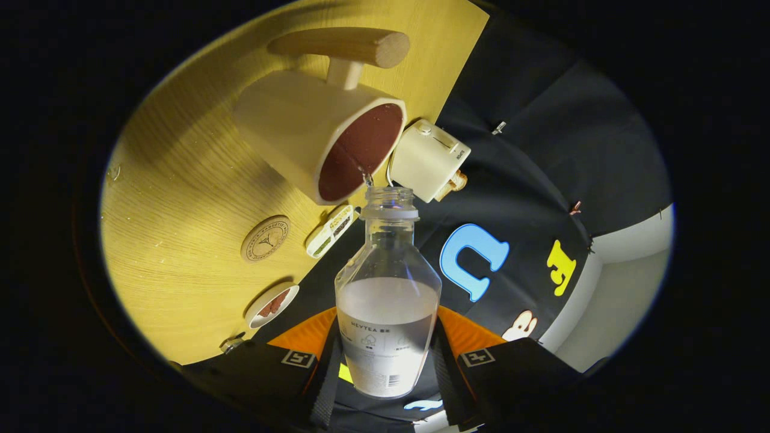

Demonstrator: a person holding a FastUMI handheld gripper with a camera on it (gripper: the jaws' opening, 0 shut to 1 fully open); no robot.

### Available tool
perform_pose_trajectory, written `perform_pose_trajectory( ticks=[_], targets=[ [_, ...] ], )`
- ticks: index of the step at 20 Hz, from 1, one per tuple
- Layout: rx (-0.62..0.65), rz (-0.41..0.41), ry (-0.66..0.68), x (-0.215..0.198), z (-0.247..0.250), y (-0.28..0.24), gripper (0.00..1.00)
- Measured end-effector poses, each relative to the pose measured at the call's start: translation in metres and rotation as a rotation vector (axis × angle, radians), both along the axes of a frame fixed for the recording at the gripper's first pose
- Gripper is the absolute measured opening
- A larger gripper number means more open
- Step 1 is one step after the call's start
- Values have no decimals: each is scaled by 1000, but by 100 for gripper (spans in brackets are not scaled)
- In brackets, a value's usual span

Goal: Take the bottle from table, then pour the juice into the cup, finally place the bottle on the coaster

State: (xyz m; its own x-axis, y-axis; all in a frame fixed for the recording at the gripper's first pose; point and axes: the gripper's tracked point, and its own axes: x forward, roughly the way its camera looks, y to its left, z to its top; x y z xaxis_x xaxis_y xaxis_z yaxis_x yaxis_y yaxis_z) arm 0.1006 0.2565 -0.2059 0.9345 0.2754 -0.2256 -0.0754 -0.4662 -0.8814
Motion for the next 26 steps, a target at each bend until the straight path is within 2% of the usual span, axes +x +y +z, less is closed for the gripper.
perform_pose_trajectory(
  ticks=[14,22,26],
  targets=[
    [-132,165,-85,4,13,26,72],
    [-160,197,-85,3,6,34,72],
    [-139,183,-71,5,4,31,72]
  ],
)
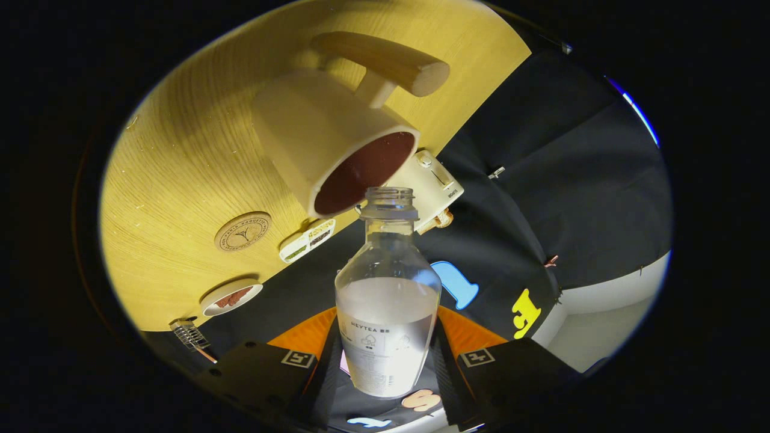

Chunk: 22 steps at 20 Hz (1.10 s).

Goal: Take the bottle from table, then pour the juice into the cup, finally place the bottle on the coaster

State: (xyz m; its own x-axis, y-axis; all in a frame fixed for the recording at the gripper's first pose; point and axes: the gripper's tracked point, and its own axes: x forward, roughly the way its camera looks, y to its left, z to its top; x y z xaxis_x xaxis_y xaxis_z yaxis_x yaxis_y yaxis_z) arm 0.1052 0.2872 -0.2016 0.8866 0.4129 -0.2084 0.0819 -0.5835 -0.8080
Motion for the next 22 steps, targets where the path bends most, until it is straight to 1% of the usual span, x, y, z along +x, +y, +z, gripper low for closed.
perform_pose_trajectory(
  ticks=[3,6,8,15,17,18,21,22],
  targets=[
    [32,-18,19,1,1,-2,72],
    [119,-83,71,0,-7,-16,72],
    [214,-146,123,-3,-12,-24,72],
    [675,-420,366,-25,-37,-40,73],
    [824,-477,436,-32,-39,-38,73],
    [908,-487,478,-36,-41,-35,73],
    [1158,-463,609,-46,-41,-15,73],
    [1228,-471,651,-47,-42,-12,73]
  ],
)
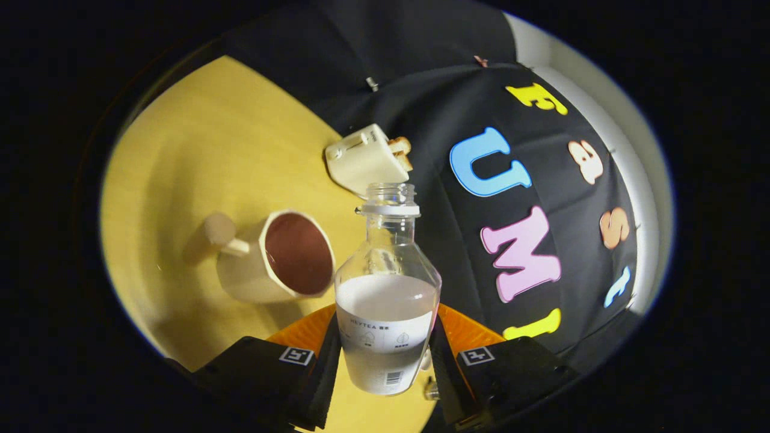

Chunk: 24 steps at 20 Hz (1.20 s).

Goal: Take the bottle from table, then pour the juice into the cup, finally place the bottle on the coaster

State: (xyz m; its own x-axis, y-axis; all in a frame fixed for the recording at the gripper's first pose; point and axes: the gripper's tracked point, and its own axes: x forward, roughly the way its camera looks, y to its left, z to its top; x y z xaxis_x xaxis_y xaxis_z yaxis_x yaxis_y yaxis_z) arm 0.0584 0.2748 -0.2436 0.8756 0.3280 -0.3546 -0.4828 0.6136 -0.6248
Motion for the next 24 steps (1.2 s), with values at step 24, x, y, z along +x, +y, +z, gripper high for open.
perform_pose_trajectory(
  ticks=[24],
  targets=[
    [979,-413,232,124,11,-84,74]
  ],
)
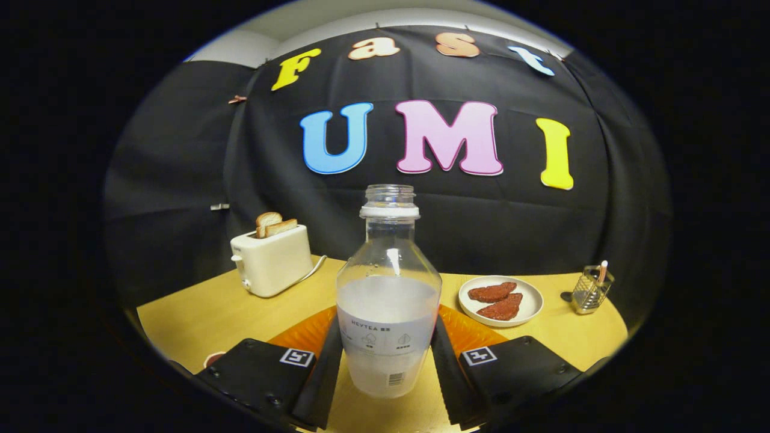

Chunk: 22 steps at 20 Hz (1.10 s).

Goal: Take the bottle from table, then pour the juice into the cup, finally place the bottle on the coaster

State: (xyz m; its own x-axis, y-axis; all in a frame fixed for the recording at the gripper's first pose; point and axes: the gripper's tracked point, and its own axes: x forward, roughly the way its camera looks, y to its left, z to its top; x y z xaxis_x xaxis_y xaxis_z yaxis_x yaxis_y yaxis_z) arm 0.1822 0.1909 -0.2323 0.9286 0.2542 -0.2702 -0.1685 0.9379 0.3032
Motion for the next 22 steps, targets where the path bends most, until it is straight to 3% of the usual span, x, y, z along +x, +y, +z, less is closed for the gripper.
perform_pose_trajectory(
  ticks=[7,22],
  targets=[
    [-1,30,-29,28,-37,15,74],
    [-22,43,-25,33,-72,19,77]
  ],
)
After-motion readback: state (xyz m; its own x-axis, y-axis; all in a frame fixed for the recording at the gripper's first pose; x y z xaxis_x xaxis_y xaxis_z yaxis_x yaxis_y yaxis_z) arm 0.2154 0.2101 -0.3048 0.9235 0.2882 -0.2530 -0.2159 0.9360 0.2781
